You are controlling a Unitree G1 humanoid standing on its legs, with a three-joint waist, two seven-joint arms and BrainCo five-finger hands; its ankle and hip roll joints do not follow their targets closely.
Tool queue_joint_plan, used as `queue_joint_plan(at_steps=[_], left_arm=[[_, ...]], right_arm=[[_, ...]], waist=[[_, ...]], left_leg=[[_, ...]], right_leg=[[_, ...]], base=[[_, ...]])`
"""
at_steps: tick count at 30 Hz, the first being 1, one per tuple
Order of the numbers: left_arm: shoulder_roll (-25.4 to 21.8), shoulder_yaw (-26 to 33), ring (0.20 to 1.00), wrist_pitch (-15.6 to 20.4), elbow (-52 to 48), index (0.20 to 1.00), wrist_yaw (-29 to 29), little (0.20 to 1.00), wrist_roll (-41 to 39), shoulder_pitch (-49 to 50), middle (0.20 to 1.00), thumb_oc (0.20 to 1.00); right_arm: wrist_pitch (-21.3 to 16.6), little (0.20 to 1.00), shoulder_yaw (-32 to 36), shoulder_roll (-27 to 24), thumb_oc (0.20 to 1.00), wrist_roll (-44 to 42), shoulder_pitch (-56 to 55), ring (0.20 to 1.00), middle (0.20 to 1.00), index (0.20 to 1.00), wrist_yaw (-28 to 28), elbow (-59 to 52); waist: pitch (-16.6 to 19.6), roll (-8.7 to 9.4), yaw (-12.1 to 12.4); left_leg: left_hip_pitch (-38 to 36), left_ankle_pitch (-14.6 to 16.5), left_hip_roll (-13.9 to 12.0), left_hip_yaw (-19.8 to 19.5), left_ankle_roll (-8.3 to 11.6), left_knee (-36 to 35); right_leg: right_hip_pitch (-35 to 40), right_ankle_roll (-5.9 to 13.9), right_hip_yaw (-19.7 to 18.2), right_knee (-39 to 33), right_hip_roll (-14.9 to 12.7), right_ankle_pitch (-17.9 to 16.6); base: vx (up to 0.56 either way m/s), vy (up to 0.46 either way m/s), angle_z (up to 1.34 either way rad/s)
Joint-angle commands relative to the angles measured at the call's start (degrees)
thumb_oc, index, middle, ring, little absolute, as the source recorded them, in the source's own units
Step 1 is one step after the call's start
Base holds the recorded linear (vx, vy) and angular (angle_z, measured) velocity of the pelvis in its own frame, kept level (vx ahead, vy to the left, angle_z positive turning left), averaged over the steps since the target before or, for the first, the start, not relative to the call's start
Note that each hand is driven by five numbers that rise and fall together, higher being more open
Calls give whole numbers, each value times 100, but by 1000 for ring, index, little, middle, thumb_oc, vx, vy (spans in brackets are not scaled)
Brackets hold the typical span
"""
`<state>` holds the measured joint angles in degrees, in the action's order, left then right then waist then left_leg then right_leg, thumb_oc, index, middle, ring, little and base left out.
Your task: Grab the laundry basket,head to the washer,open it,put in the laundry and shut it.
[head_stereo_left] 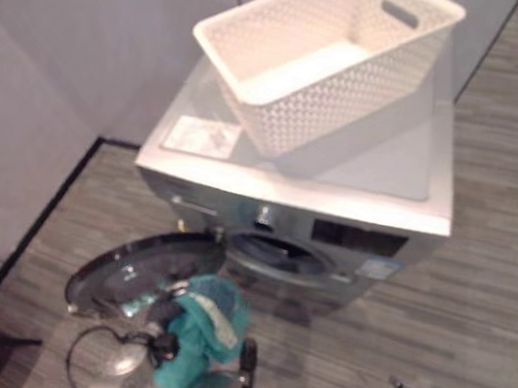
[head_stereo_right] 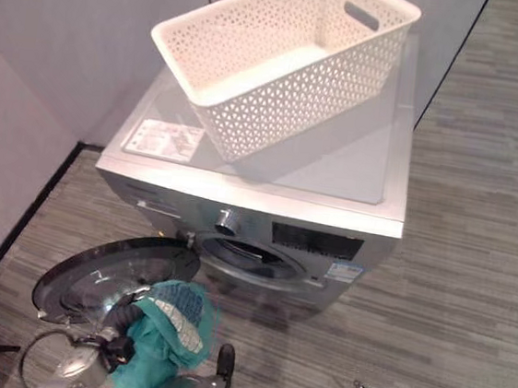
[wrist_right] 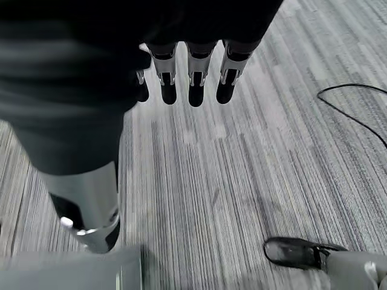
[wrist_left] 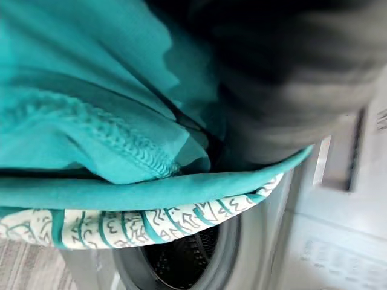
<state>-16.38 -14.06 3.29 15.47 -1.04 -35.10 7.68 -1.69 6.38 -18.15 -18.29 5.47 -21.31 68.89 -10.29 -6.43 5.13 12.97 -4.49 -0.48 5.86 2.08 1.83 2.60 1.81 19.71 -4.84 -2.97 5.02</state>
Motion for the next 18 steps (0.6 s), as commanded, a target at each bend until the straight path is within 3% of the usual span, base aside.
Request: queue_joint_plan(at_steps=[1, 7, 10, 13, 15, 18], left_arm=[[17, 77, 200, 420, -176, 200, -153, 200, -242, -177, 200, 200], [62, -232, 200, 520, 14, 200, -270, 200, -19, -644, 200, 200], [277, -355, 200, 711, 907, 200, -608, 200, 232, -1226, 200, 200], [373, -425, 200, 808, 1304, 200, -763, 200, 295, -1451, 200, 200], [456, -415, 200, 937, 1672, 200, -983, 200, 265, -1659, 200, 200], [493, -412, 200, 1005, 1838, 200, -1049, 200, 222, -1742, 200, 200]], right_arm=[[-87, 1000, -40, -196, 1000, -161, -39, 1000, 1000, 1000, -163, 31], [-173, 1000, -111, -119, 1000, -375, 131, 1000, 1000, 1000, -244, 28], [-375, 1000, -257, 113, 1000, -689, 254, 1000, 1000, 1000, -282, -97], [-457, 1000, -390, 211, 1000, -748, 343, 1000, 1000, 1000, -330, -240], [-572, 1000, -538, 334, 1000, -796, 369, 1000, 1000, 1000, -416, -559], [-627, 1000, -562, 380, 1000, -862, 392, 1000, 1000, 1000, -472, -676]], waist=[[-22, 206, -168], [-73, 368, -210], [-154, 590, -252], [-240, 687, -279], [-354, 884, -345], [-427, 955, -354]], left_leg=[[736, -546, 137, 292, -136, -165], [1053, -519, 184, 335, -159, -97], [1258, -483, 179, 386, -157, -21], [1375, -459, 162, 420, -159, 54], [1492, -321, 177, 418, -97, 121], [1592, -318, 143, 455, -92, 151]], right_leg=[[356, 68, -161, 313, -153, 681], [96, 54, -171, 362, -182, 676], [-62, 40, -166, 403, -188, 668], [-200, 26, -201, 472, -191, 662], [-354, 17, -290, 549, -226, 728], [-448, 13, -282, 562, -221, 697]], base=[[-12, 20, -7], [2, -4, 2], [-11, -37, -5], [1, -30, -7], [12, -66, -6], [-34, -36, -10]])
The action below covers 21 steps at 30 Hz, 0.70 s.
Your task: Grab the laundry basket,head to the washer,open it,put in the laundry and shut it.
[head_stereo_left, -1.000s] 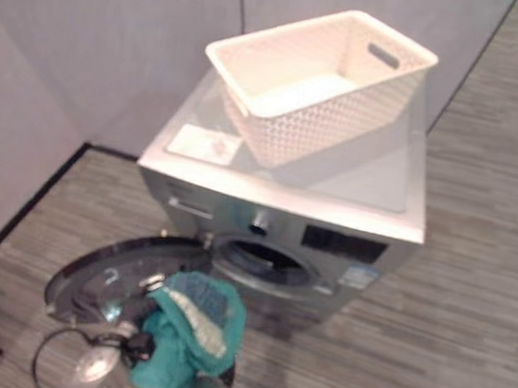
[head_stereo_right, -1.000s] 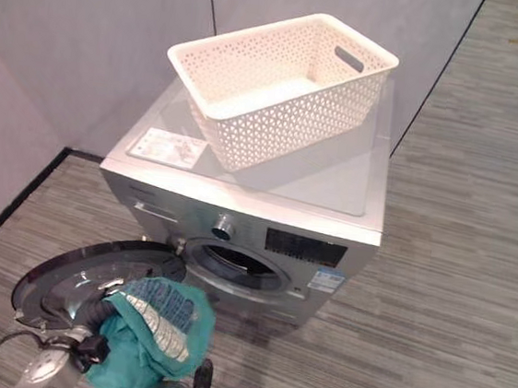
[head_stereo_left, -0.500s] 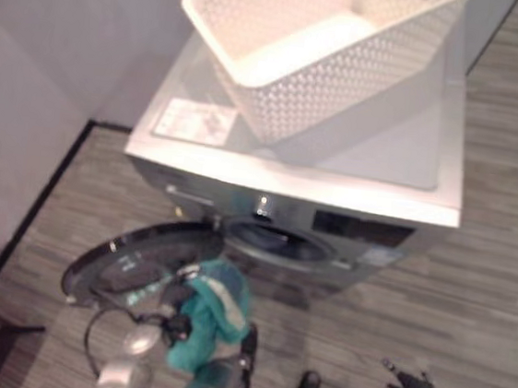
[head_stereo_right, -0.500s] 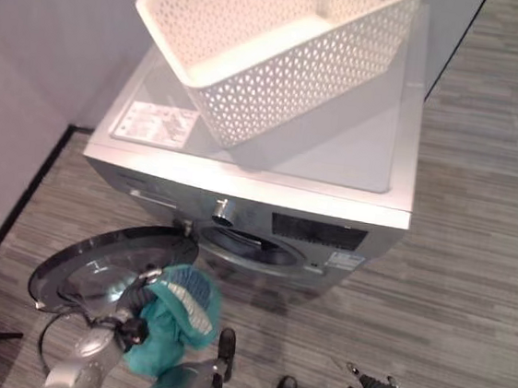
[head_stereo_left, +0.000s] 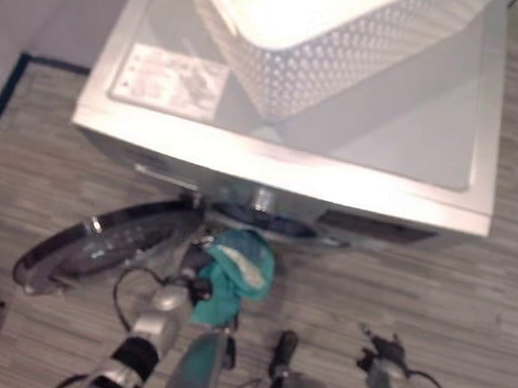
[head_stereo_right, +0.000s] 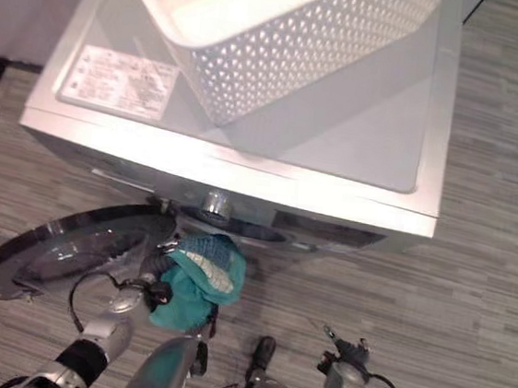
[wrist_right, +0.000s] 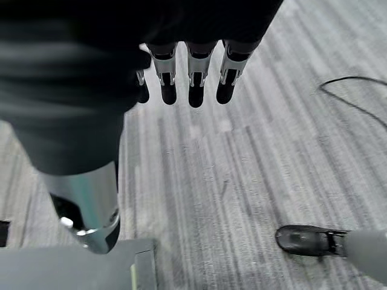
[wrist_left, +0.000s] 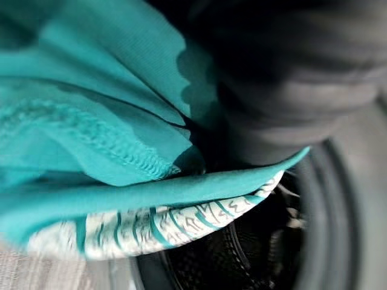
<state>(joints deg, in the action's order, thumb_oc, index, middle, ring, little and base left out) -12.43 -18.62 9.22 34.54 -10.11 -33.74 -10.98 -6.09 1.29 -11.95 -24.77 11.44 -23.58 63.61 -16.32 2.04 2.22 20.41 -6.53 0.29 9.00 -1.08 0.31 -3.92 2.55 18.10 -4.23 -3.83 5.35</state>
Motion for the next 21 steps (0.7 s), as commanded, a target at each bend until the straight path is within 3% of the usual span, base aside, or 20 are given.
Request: queue_joint_plan(at_steps=[1, 9, 12, 21], left_arm=[[140, 13, 200, 456, 73, 200, -188, 200, 47, 29, 200, 200], [235, -124, 200, 603, 64, 200, -440, 200, -229, -477, 200, 200], [215, -272, 200, 681, -236, 200, -591, 200, -374, -952, 200, 200], [222, -271, 200, 861, -709, 200, -850, 200, -517, -1698, 200, 200]], right_arm=[[-233, 1000, -66, -201, 1000, -278, -171, 1000, 1000, 1000, -278, -188], [-347, 1000, -208, -47, 1000, -455, -31, 1000, 1000, 1000, -436, -392], [-402, 1000, -393, 31, 1000, -485, 112, 1000, 1000, 1000, -514, -591], [-493, 1000, -765, 207, 1000, -422, 303, 1000, 1000, 1000, -587, -877]], waist=[[115, 168, -72], [-144, 368, -136], [-323, 439, -184], [-578, 393, -289]], left_leg=[[936, -107, 40, 148, 227, 339], [1357, -44, -41, 241, 212, 487], [1722, 78, -93, 255, 148, 756], [2413, 266, -277, 88, 73, 1378]], right_leg=[[135, -66, -116, 512, -135, 640], [-291, -62, -138, 615, -93, 575], [-745, -144, -173, 1007, -50, 679], [-1875, -334, -242, 2117, 60, 1003]], base=[[-15, -29, -8], [-33, -27, -11], [-79, -33, -9], [-87, -15, -3]])
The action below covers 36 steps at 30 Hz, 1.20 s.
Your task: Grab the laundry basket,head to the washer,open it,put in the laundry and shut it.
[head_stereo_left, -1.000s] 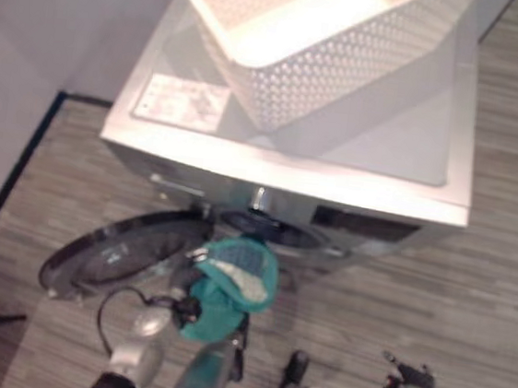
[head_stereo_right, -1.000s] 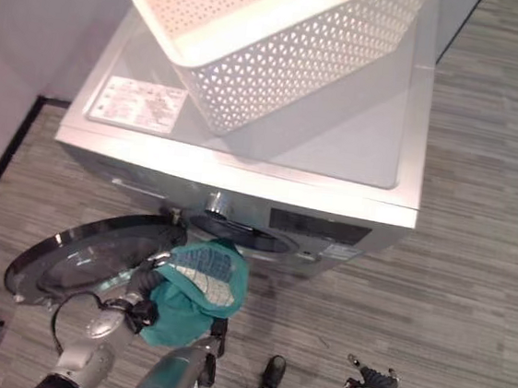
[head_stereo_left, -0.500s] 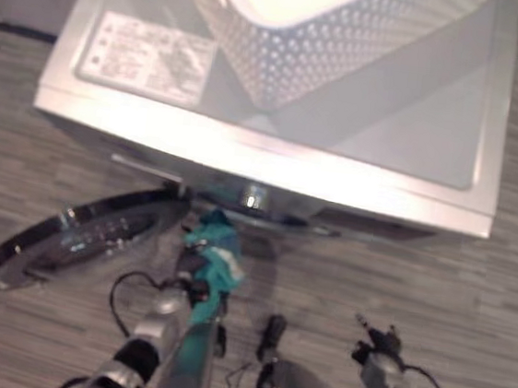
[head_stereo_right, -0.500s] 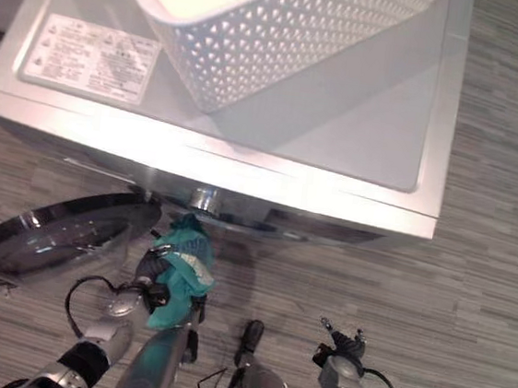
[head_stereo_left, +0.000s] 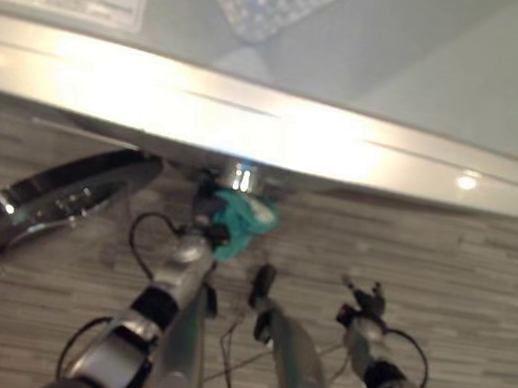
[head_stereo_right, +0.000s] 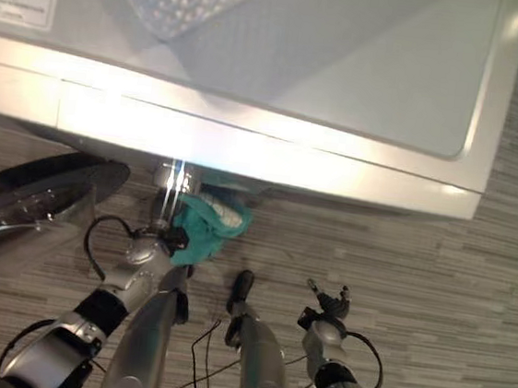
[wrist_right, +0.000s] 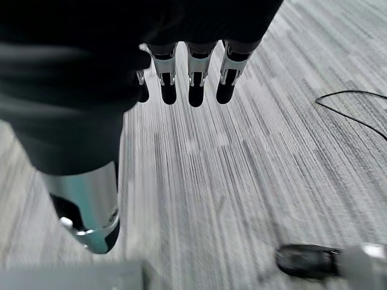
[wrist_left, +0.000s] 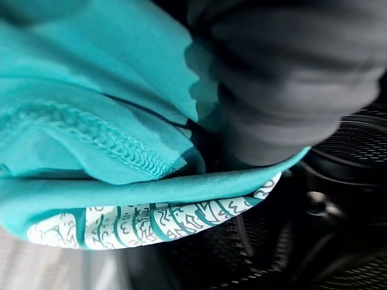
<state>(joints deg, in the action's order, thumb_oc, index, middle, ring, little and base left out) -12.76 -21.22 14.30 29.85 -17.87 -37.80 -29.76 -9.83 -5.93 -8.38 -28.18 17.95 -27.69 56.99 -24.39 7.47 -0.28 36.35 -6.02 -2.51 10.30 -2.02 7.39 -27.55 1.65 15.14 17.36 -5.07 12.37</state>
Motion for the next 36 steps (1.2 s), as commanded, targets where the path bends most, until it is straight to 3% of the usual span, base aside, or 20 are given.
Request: queue_joint_plan(at_steps=[1, 7, 19, 28, 31, 36], left_arm=[[295, 9, 200, 379, -270, 200, -120, 200, -125, 65, 200, 200], [399, -216, 200, 357, -348, 200, -104, 200, -36, 11, 200, 200], [456, -602, 200, 334, -504, 200, -129, 200, 111, -213, 200, 200], [312, -26, 200, 713, -183, 200, -814, 200, 186, -1415, 200, 200], [63, 420, 200, 1048, 75, 200, -1290, 200, -25, -2446, 200, 200], [-289, 890, 200, 1327, -92, 200, -1609, 200, -32, -2981, 200, 200]], right_arm=[[-139, 1000, -100, -119, 1000, -64, -337, 1000, 1000, 1000, -169, -245], [-191, 1000, -315, -56, 1000, -77, -274, 1000, 1000, 1000, -90, -378], [-262, 1000, -631, -46, 1000, -11, -173, 1000, 1000, 1000, -67, -530], [-276, 1000, -847, -121, 1000, 174, -284, 1000, 1000, 1000, 6, -528], [-333, 1000, -1069, -181, 1000, 276, -307, 1000, 1000, 1000, 48, -602], [-339, 1000, -1233, -269, 1000, 502, -317, 1000, 1000, 1000, 148, -711]], waist=[[189, -178, -58], [90, -203, -81], [-7, -193, -97], [97, -134, -285], [235, -67, -449], [351, -9, -577]], left_leg=[[949, 215, -60, -73, 185, 764], [1238, 92, -176, -152, 244, 724], [1806, -33, -268, -290, 260, 787], [2247, -46, -327, -313, 257, 874], [2506, -84, -357, -339, 289, 829], [2774, -74, -372, -364, 312, 836]], right_leg=[[287, -282, 69, 123, 211, 365], [-275, -419, 53, 481, 357, 529], [-1006, -434, 140, 913, 398, 581], [-1503, -449, 122, 1170, 359, 602], [-1805, -435, 103, 1221, 365, 572], [-2056, -399, 86, 1230, 358, 521]], base=[[-89, -16, 0], [-107, -31, 0], [-58, -36, 0], [-1, -4, -1], [0, -7, -1], [8, -6, -4]])
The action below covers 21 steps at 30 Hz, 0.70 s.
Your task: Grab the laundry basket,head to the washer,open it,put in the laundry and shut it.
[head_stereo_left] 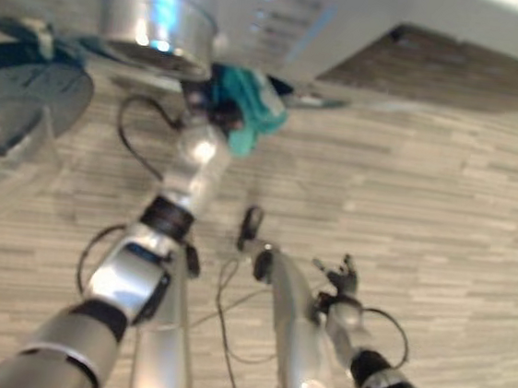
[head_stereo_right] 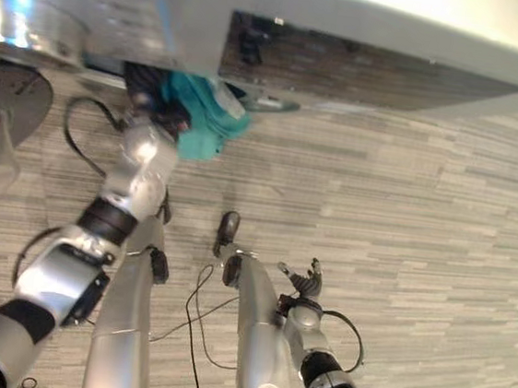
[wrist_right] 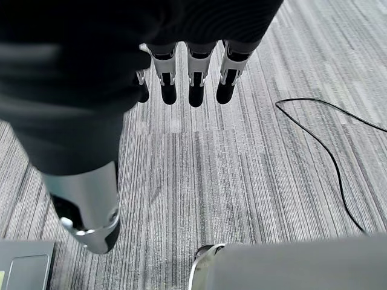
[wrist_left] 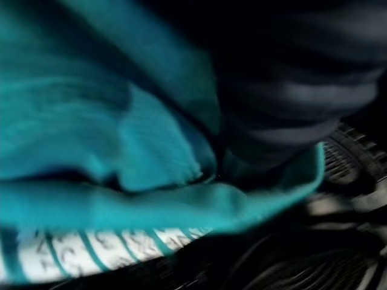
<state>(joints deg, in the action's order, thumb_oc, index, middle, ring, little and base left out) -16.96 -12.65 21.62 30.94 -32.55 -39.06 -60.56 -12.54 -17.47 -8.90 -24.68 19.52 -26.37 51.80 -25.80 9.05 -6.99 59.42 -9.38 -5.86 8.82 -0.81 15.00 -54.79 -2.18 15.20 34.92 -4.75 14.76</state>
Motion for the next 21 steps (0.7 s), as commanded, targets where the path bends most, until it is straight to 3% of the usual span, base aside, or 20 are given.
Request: queue_joint_plan(at_steps=[1, 5, 7, 11, 16, 21], left_arm=[[-7, 245, 200, 710, -425, 200, -260, 200, 183, 36, 200, 200], [-75, 548, 200, 818, -867, 200, -495, 200, 446, 141, 200, 200], [-42, 793, 200, 804, -1425, 200, -807, 200, 963, 482, 200, 200], [27, 875, 200, 675, -1418, 200, -1051, 200, 1326, 686, 200, 200], [-134, 633, 200, 733, -1087, 200, -942, 200, 941, -89, 200, 200], [176, 269, 200, 834, -610, 200, -707, 200, 339, -1099, 200, 200]], right_arm=[[-65, 1000, -67, -250, 1000, 239, -497, 1000, 1000, 1000, 72, -236], [-73, 1000, -36, -285, 1000, 302, -531, 1000, 1000, 1000, 142, -351], [-89, 1000, -21, -284, 1000, 331, -568, 1000, 1000, 1000, 188, -463], [-96, 1000, -41, -369, 1000, 337, -573, 1000, 1000, 1000, 211, -701], [-26, 1000, -222, -641, 1000, 555, -510, 1000, 1000, 1000, 241, -1068], [40, 1000, -244, -849, 1000, 616, -456, 1000, 1000, 1000, 244, -1256]], waist=[[532, -152, 76], [590, -121, 52], [587, -83, 91], [566, -22, 103], [557, 41, -16], [610, 56, -208]], left_leg=[[549, 275, -37, -220, 189, 79], [641, 304, -41, -219, 187, 88], [649, 341, -8, -217, 180, 73], [622, 363, -9, -190, 164, 27], [629, 351, -6, -174, 161, -63], [662, 328, 9, -164, 156, -162]], right_leg=[[602, 13, 71, -536, 320, 251], [565, 62, 76, -600, 313, 215], [597, 93, 80, -707, 323, 185], [613, 105, 73, -780, 323, 154], [581, 93, 49, -894, 357, 115], [522, 98, 10, -987, 394, 76]], base=[[16, 4, -3], [0, 0, 0], [35, -6, 2], [8, -2, 0], [5, -1, -2], [6, 11, -2]])
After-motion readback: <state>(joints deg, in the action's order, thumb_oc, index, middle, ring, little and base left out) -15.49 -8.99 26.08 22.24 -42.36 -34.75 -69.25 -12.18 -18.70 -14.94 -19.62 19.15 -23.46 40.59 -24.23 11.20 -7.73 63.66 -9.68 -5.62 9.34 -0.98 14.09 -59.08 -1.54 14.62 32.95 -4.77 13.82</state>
